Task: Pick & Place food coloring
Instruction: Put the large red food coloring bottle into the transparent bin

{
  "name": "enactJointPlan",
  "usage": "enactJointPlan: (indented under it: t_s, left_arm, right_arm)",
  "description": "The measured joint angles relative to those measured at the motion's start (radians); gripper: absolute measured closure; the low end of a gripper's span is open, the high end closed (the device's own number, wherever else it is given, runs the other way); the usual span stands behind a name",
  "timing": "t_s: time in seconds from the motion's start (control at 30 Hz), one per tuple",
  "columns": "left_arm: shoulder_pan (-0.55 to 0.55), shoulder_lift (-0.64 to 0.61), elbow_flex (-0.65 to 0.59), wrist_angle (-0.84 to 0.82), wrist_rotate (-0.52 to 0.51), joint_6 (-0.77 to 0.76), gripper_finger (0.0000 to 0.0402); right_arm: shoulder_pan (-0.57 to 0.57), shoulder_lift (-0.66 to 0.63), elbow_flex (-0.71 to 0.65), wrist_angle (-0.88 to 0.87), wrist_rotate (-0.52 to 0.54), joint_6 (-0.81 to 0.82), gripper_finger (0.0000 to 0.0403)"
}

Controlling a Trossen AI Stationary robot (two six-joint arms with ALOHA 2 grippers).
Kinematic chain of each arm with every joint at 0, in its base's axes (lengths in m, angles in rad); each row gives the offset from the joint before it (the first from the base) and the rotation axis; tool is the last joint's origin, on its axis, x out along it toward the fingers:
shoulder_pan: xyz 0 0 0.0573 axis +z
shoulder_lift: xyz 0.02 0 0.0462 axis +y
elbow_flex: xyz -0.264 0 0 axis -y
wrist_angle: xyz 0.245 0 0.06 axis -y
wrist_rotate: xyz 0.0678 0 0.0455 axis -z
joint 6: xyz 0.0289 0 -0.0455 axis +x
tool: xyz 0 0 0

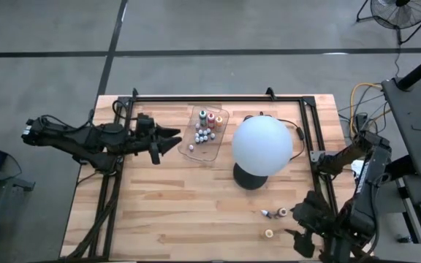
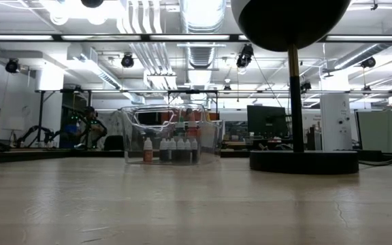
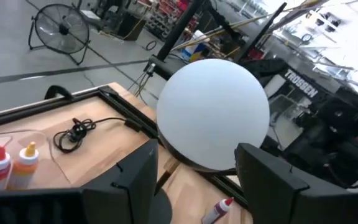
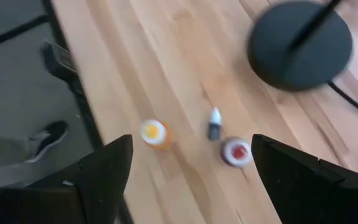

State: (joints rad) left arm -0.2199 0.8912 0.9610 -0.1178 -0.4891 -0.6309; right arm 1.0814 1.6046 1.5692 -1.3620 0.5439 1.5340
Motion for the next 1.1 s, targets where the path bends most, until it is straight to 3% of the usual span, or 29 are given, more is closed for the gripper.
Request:
enactJointPlan:
  t_s: [0.27, 0.57, 0.93, 1.1]
  left_arm:
    - [0.0, -0.006, -0.036, 0.041, -0.004, -0.007, 0.0216]
    - [0.0, 0.001, -0.036, 0.038, -0.003, -0.066, 0.0216]
    - [-0.001, 0.002, -0.046, 0.035, -0.003, -0.11, 0.0216]
    - [-0.005, 0.002, -0.057, 0.034, 0.0, -0.126, 0.0216]
  right_arm:
    - [0.042, -0.115, -0.227, 0.017, -0.024, 0.138, 0.0088]
    - [0.023, -0.203, -0.433, 0.205, -0.029, 0.1, 0.0087]
    - [-0.015, -0.224, -0.567, 0.424, -0.043, 0.005, 0.0087]
    - [-0.015, -0.18, -0.591, 0.428, -0.05, -0.012, 0.0087]
